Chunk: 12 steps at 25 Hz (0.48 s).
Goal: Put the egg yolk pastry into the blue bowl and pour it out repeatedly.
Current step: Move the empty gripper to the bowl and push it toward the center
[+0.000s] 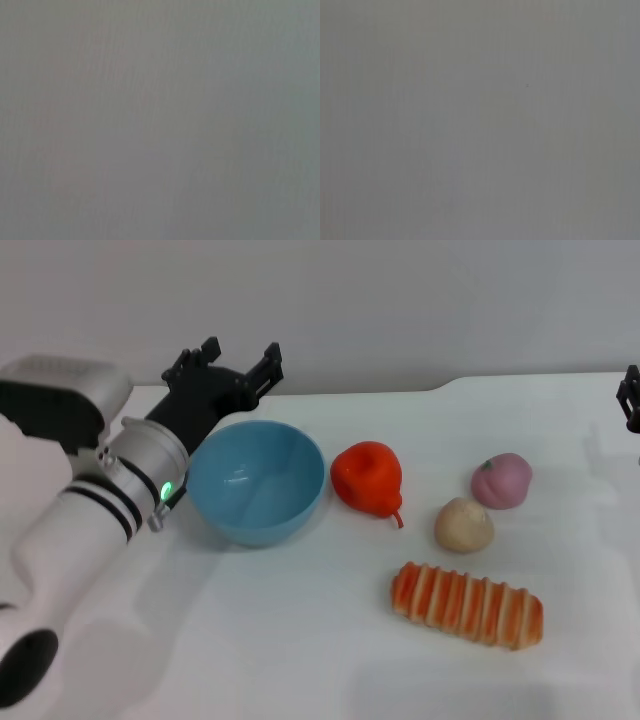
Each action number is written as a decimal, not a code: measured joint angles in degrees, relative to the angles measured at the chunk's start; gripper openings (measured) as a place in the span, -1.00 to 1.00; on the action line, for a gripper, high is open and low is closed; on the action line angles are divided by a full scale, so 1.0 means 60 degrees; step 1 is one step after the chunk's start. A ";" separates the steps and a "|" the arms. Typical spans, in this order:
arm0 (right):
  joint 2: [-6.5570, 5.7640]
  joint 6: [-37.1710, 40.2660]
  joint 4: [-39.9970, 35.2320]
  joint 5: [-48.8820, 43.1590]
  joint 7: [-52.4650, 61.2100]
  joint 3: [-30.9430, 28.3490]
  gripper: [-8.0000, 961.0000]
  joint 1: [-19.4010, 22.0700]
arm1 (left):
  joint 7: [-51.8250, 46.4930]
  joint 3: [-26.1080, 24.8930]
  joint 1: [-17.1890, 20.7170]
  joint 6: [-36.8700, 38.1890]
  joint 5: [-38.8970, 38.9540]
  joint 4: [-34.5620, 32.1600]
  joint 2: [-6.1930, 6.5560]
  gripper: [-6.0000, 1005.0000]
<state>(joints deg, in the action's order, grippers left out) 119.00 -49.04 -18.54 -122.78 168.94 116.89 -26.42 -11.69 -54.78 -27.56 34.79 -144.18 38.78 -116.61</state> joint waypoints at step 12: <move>0.0000 -0.0003 0.0000 0.0000 0.0005 0.0015 0.36 -0.0005 | 0.0070 -0.1913 0.0254 -0.5159 -0.1691 0.3315 0.0739 0.62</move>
<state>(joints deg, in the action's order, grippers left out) 119.00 -49.06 -18.54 -122.78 168.97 116.98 -26.45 -11.27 -66.26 -26.04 3.84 -154.32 58.67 -112.18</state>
